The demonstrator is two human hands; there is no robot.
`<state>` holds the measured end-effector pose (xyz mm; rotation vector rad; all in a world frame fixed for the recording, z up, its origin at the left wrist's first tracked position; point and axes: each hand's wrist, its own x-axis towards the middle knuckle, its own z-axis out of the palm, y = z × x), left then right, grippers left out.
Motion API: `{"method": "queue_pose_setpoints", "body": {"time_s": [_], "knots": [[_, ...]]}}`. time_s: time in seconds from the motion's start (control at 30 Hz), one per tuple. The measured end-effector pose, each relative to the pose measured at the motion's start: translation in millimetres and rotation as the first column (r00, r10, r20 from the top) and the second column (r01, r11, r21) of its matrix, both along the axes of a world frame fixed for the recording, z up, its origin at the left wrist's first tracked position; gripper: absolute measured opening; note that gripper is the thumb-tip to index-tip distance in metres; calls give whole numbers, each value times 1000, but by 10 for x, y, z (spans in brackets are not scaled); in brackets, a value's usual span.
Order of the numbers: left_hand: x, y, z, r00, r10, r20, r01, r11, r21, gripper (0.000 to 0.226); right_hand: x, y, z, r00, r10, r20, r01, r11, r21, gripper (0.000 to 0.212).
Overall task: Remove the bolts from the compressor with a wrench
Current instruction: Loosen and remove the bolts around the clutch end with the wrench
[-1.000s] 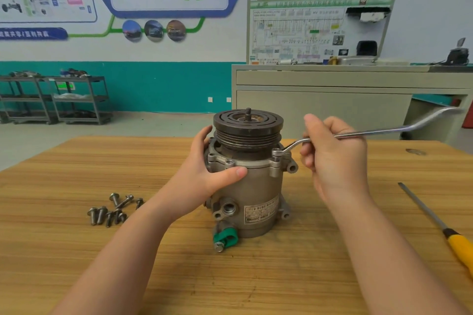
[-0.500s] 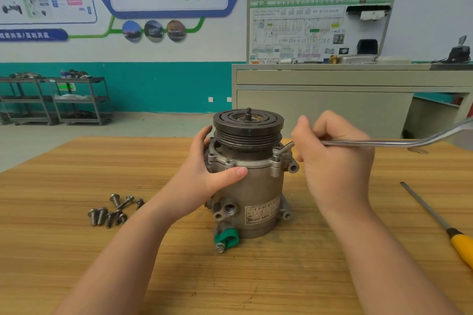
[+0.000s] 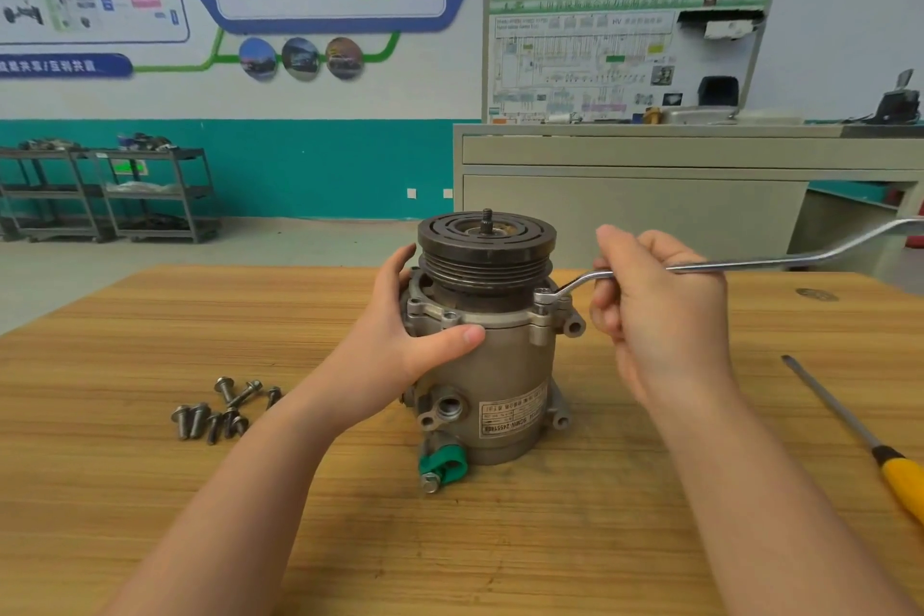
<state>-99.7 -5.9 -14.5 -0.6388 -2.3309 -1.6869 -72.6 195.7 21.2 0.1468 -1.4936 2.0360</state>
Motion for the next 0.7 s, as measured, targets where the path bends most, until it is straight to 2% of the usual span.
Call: {"method": "queue_pose_setpoints", "body": {"time_s": [0.07,0.1,0.13,0.2,0.27,0.33,0.4,0.5,0.57,0.67,0.7], "knots": [[-9,-7,-3,1000,1,-2,-1,1000,-3,119,-81,97,10,959,265,101,-245,954,-175,30],[-13,-10,-8,1000,1,-2,-1,1000,-4,119,-101,125,1,933,346,96,-315,918,-241,27],[-20,-13,-13,1000,-1,-2,1,1000,-4,118,-109,142,-8,920,387,59,-355,888,-293,25],[-31,-14,-22,1000,-11,-5,11,1000,-3,115,-107,170,-12,932,360,-48,-356,877,-322,28],[-36,-14,-23,1000,-18,-10,18,1000,3,114,-83,160,-1,964,232,-132,-256,943,-213,39],[-37,-17,-25,1000,-22,-9,22,1000,12,113,-34,102,-1,986,58,-159,-58,998,10,39],[-36,-18,-24,1000,-26,-8,26,1000,16,113,21,31,-17,975,-81,-206,121,973,194,35],[-33,-19,-28,999,-33,-13,33,999,21,113,103,-58,-45,910,-217,-352,338,881,332,41],[-26,-14,-28,999,-33,-20,33,999,22,113,157,-127,-52,819,-271,-506,504,760,410,46],[-21,-13,-25,999,-35,-26,35,999,28,111,231,-278,-82,662,-229,-713,686,569,454,42],[-21,-15,-25,999,-36,-25,36,999,32,111,246,-311,-100,629,-211,-748,713,541,446,40]]}}
